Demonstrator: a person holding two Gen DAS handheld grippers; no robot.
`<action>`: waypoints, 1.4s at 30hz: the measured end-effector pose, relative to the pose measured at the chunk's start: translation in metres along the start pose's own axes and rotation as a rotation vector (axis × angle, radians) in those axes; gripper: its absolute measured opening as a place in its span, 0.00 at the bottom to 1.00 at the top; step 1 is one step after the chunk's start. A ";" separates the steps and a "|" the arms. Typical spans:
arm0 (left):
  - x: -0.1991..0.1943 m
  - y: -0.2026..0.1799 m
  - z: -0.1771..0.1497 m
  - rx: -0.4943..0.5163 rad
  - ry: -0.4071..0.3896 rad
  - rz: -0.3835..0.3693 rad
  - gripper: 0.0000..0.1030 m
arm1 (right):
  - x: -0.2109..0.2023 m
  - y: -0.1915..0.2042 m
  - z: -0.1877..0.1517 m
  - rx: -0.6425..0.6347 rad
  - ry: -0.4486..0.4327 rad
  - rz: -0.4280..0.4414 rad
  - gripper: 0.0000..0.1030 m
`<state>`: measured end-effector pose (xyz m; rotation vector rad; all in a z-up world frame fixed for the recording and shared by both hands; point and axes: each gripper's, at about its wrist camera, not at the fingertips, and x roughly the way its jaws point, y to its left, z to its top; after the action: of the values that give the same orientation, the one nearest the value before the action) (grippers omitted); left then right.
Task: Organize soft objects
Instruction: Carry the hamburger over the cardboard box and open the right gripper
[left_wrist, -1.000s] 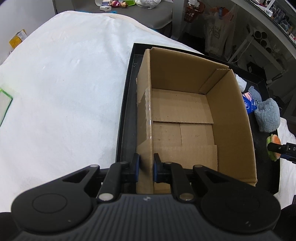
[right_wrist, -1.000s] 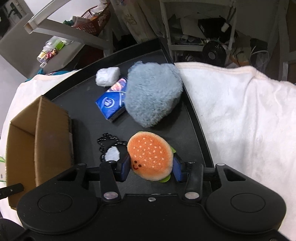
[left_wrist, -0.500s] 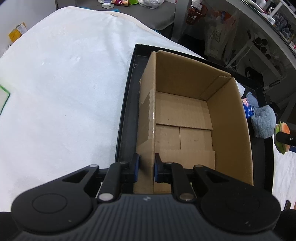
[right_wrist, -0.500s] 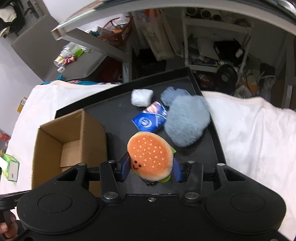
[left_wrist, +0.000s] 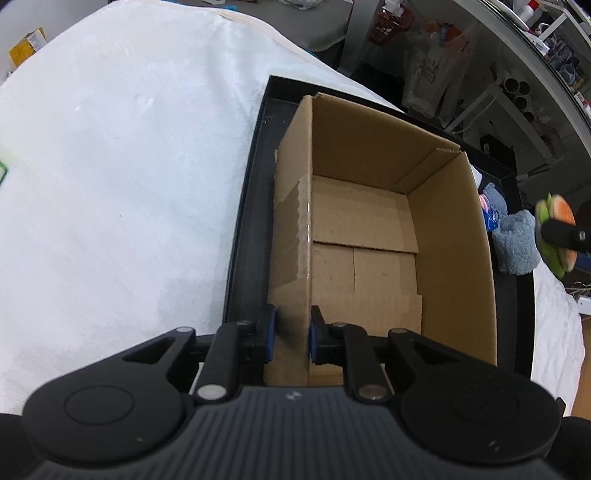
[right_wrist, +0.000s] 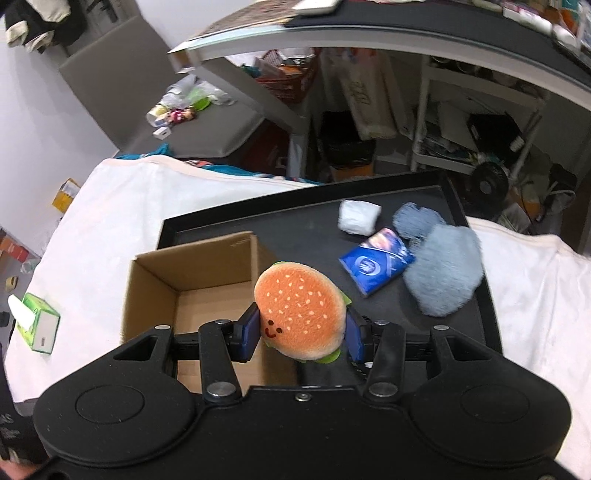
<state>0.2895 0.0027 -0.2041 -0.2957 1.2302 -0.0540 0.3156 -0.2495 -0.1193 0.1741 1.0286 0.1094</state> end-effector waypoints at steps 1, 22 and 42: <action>0.001 0.000 -0.001 -0.001 0.004 -0.005 0.16 | 0.001 0.006 0.001 -0.009 -0.001 0.002 0.44; 0.005 0.011 -0.005 -0.067 -0.002 -0.051 0.16 | 0.028 0.086 0.002 -0.133 0.038 0.033 0.45; 0.007 0.028 -0.001 -0.143 0.021 -0.115 0.17 | 0.071 0.128 0.011 -0.140 0.088 0.058 0.64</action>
<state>0.2874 0.0280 -0.2180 -0.4911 1.2397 -0.0684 0.3604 -0.1124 -0.1484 0.0726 1.1000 0.2426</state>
